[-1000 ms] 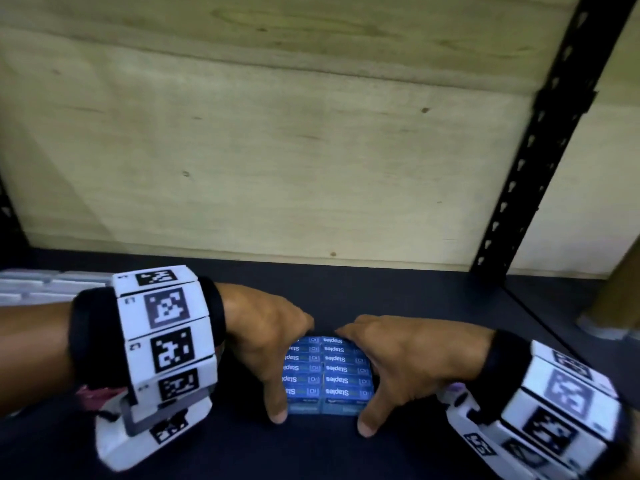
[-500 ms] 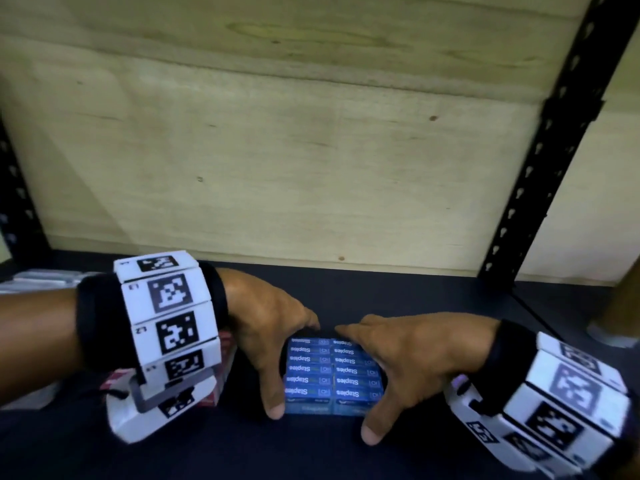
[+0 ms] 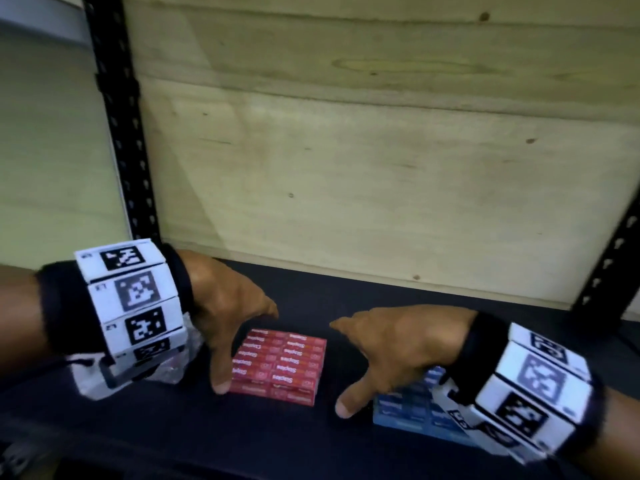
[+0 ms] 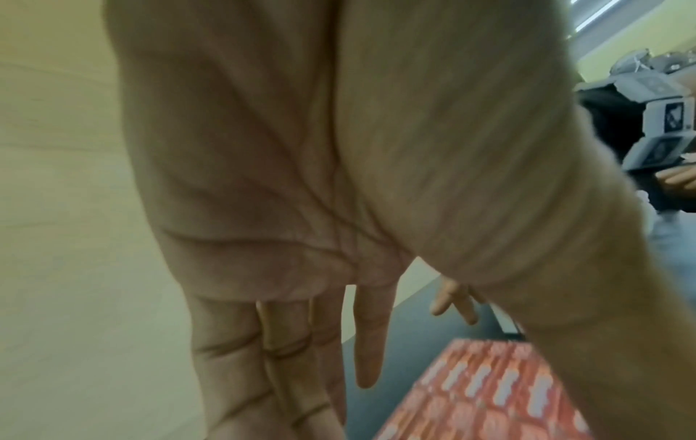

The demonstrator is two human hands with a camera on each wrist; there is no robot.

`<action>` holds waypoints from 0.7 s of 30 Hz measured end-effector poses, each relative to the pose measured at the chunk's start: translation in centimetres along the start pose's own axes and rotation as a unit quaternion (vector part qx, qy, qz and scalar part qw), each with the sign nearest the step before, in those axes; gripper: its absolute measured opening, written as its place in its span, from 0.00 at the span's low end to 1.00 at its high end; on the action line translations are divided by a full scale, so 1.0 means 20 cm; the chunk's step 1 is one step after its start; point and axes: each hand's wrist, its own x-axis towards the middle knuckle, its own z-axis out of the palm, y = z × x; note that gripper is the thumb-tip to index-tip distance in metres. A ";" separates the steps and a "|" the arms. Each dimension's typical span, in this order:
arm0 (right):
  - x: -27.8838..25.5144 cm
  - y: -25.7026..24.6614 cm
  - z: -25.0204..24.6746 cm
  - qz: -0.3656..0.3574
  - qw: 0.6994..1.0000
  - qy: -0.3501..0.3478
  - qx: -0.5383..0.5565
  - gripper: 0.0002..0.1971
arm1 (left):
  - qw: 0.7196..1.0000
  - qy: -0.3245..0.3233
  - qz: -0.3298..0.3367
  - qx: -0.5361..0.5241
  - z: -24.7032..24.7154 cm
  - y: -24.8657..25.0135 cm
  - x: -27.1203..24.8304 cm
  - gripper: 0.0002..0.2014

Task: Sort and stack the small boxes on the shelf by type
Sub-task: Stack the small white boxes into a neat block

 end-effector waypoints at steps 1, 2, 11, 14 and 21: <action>0.02 -0.03 0.00 0.005 1.000 0.000 -0.011 0.54 | 1.000 -0.010 -0.004 0.003 0.04 -0.02 0.01 0.50; 0.04 -0.06 -0.01 0.008 1.000 0.001 -0.019 0.54 | 1.000 -0.020 -0.012 0.009 0.08 -0.03 0.03 0.48; 0.13 -0.21 -0.04 0.020 1.000 -0.010 -0.008 0.38 | 0.997 -0.038 0.062 -0.024 0.05 0.01 -0.04 0.40; 0.14 -0.21 -0.05 0.022 1.000 -0.009 -0.006 0.37 | 0.997 -0.035 0.060 -0.034 0.07 0.00 -0.03 0.39; 0.15 -0.22 -0.05 0.031 0.999 -0.010 -0.005 0.40 | 0.994 -0.028 0.076 -0.079 0.07 -0.02 -0.05 0.39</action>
